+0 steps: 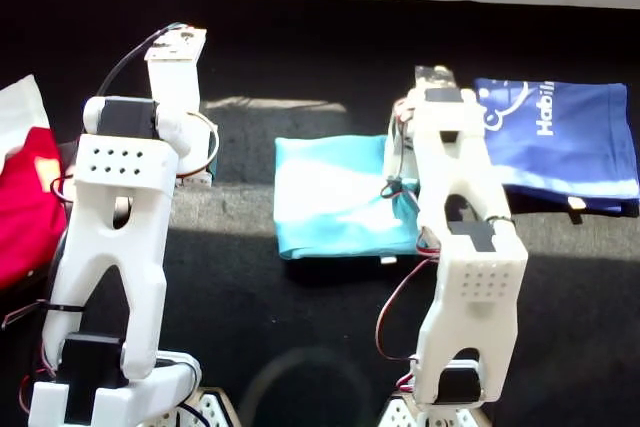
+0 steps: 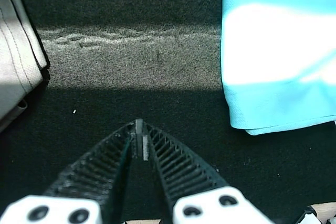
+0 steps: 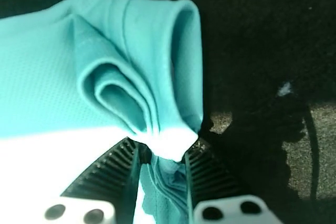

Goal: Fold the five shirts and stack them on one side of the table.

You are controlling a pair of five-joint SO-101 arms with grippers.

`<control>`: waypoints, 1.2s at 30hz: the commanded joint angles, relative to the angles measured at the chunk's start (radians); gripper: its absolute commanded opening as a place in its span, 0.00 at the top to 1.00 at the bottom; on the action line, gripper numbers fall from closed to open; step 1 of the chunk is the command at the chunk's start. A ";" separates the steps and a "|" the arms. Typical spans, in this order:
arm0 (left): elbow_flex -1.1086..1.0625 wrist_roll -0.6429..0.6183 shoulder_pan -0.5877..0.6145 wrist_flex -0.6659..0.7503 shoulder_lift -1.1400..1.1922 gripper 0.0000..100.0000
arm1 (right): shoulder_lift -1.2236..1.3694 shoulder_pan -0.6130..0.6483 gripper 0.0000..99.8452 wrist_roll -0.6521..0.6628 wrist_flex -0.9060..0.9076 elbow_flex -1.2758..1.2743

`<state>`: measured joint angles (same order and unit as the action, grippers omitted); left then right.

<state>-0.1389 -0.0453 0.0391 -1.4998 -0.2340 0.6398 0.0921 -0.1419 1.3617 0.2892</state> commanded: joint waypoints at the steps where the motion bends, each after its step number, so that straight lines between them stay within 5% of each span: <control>1: 0.002 0.005 0.010 0.006 -0.036 0.99 | -0.097 -0.068 0.99 0.017 0.036 0.077; 7: 0.002 0.005 0.010 0.011 -0.033 0.99 | -0.226 -0.120 0.99 0.298 0.217 0.268; 15: 0.001 0.005 0.010 0.018 -0.033 0.99 | -0.232 -0.257 0.99 0.496 0.341 0.622; 36: 0.001 0.005 0.010 0.017 -0.033 0.99 | -0.021 -0.541 0.99 0.844 0.133 0.805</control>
<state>-0.1435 -0.0453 0.0391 -1.4937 -0.2340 0.5892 -0.4219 0.6636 1.5566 1.0426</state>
